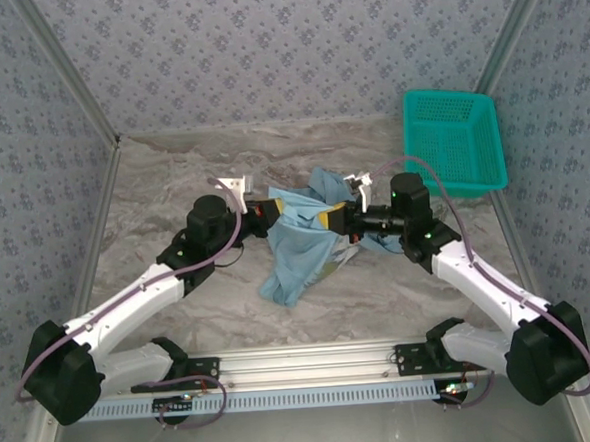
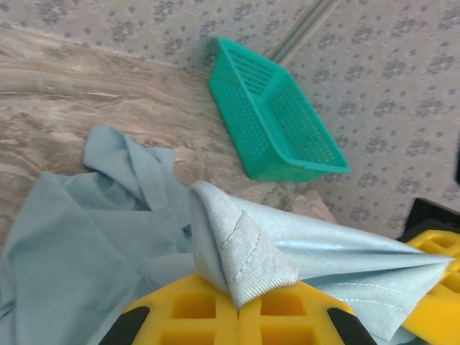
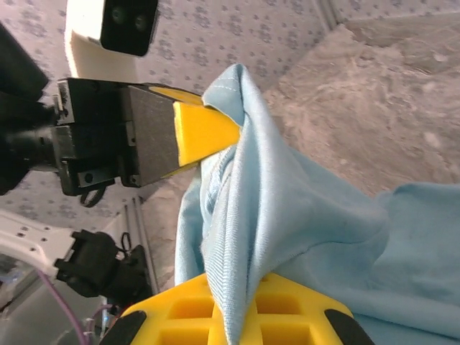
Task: Fold the inside-out t-shirt
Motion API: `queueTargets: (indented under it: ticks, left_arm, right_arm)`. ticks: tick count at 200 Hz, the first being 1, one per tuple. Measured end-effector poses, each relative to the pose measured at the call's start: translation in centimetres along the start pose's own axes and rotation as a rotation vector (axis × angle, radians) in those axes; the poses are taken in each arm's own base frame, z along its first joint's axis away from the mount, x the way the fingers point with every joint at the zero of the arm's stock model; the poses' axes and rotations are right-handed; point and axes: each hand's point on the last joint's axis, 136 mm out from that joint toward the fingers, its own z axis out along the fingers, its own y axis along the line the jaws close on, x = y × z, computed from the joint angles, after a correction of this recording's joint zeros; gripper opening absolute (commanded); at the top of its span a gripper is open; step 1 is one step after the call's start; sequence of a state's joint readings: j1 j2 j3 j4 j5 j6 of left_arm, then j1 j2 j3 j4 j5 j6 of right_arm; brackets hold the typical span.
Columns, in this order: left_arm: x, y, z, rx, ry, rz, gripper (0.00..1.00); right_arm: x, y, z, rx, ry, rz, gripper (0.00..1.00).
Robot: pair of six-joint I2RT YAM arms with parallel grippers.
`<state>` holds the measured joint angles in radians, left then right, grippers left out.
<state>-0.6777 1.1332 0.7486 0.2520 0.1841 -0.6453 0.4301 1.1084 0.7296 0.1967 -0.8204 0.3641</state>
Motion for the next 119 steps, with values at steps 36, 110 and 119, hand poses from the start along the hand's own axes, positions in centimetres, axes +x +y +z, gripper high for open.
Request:
queueTargets:
  ticks: [36,110,119]
  left_arm:
    - [-0.3,-2.2,-0.2,0.134,0.005,-0.029,0.0]
    - [0.9,0.8,0.4,-0.014,0.047,-0.064,0.0]
    - [0.9,1.0,0.3,-0.025,0.047,-0.066,0.0]
  right_arm:
    - [-1.0,1.0,1.0,-0.127,-0.024,-0.009,0.11]
    - [-2.1,3.9,1.4,-0.328,-0.045,0.013,0.22]
    - [-1.7,3.6,1.4,-0.315,-0.034,0.023,0.24]
